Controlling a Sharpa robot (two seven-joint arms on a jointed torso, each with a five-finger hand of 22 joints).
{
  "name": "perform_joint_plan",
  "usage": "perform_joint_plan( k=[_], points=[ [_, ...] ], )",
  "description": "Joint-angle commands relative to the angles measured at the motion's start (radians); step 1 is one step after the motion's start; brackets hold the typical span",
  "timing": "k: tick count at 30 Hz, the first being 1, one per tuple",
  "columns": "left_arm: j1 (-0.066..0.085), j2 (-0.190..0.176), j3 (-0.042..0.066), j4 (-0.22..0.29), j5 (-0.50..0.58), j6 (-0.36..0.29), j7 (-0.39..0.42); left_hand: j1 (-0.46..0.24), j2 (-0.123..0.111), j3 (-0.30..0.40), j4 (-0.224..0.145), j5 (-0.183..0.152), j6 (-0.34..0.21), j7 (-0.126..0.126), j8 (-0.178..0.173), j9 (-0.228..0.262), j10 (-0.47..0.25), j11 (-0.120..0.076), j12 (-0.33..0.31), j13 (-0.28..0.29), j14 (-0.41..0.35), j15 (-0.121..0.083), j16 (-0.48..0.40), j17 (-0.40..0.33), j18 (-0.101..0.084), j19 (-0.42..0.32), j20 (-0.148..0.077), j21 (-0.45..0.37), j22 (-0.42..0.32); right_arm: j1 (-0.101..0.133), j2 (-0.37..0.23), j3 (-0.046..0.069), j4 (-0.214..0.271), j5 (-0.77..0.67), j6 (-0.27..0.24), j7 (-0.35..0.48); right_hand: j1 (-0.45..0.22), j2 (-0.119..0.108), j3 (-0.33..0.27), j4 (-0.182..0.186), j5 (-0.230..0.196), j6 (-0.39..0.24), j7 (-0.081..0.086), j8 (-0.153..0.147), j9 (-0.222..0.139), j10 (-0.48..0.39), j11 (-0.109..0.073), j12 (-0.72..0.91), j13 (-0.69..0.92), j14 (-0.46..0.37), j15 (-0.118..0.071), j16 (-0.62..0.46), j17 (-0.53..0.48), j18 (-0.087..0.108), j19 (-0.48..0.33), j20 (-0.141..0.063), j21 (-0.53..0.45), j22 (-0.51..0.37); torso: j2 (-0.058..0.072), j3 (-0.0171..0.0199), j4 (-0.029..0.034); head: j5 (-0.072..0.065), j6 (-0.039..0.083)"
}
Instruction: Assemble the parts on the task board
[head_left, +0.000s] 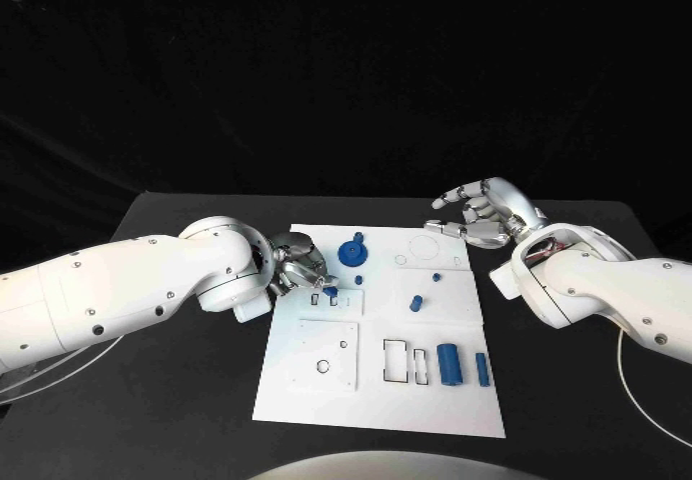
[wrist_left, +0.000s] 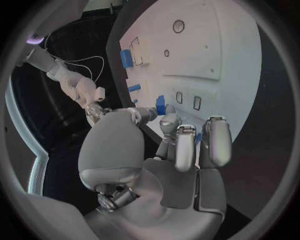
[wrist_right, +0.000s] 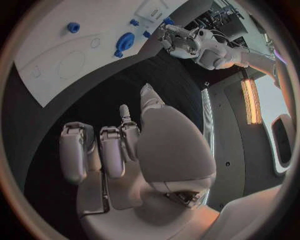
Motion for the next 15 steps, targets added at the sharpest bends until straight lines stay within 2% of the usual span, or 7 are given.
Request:
perform_joint_plan(
  k=[1,6,15],
  points=[
    [-0.010,-0.004,-0.001,0.017,-0.142,-0.161,0.070,-0.002,-0.013,0.203,-0.193,0.006,0.012,-0.003,0.008,0.013,0.014,-0.002,0.008,0.007,0.090,-0.008,0.007,0.212,-0.007,0.010,-0.003,0.006,0.006,-0.004,-0.001,0.000,0.000,-0.001,0.011,0.008,-0.002,0.003,-0.003,0.001,-0.004,-0.001,-0.002,0.007,0.001,-0.003,-0.006,-0.005,0.093,0.074,-0.009,-0.004,0.142,0.016,0.011,-0.004,-0.004,0.174,-0.004,0.0004,0.0031,0.002,-0.002],
    [-0.035,-0.011,-0.003,0.041,-0.248,-0.243,0.084,-0.008,-0.030,0.220,-0.194,0.018,0.025,-0.008,0.009,0.017,0.033,-0.007,0.018,0.022,0.091,-0.013,0.008,0.213,-0.011,0.021,-0.008,0.012,0.021,-0.008,-0.004,0.000,-0.001,0.000,0.009,0.011,-0.002,0.003,-0.003,0.001,-0.004,-0.001,-0.002,0.007,0.001,-0.003,-0.006,-0.005,0.093,0.074,-0.009,-0.004,0.142,0.016,0.011,-0.004,-0.004,0.174,-0.007,0.0024,0.0055,0.001,-0.006],
    [-0.090,-0.013,-0.005,0.066,-0.350,-0.309,0.063,-0.016,-0.050,0.236,-0.195,0.050,0.042,-0.014,0.008,0.022,0.052,-0.013,0.026,0.036,0.091,-0.019,0.007,0.213,-0.013,0.032,-0.014,0.018,0.034,-0.009,-0.008,0.000,-0.005,-0.001,0.002,0.016,-0.002,0.003,-0.003,0.001,-0.004,-0.001,-0.002,0.007,0.001,-0.003,-0.006,-0.005,0.093,0.074,-0.009,-0.004,0.142,0.016,0.011,-0.004,-0.004,0.174,-0.006,0.0038,0.0060,0.004,-0.011]
  ],
)
